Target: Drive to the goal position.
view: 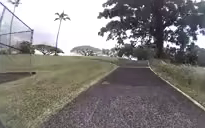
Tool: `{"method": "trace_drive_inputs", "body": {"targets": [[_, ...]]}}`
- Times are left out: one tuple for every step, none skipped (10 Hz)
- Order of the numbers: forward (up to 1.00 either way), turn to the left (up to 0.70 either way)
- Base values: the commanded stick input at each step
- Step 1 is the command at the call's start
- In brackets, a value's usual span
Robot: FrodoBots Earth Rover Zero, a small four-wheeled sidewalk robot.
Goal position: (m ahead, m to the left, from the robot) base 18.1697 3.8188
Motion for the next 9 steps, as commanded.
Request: {"method": "trace_drive_inputs", "body": {"targets": [[0.69, -0.33], [0.69, -0.33], [0.69, -0.33], [0.69, -0.33], [0.69, -0.33], [0.69, -0.33], [0.69, -0.33], [0.68, -0.33], [0.69, -0.33]]}}
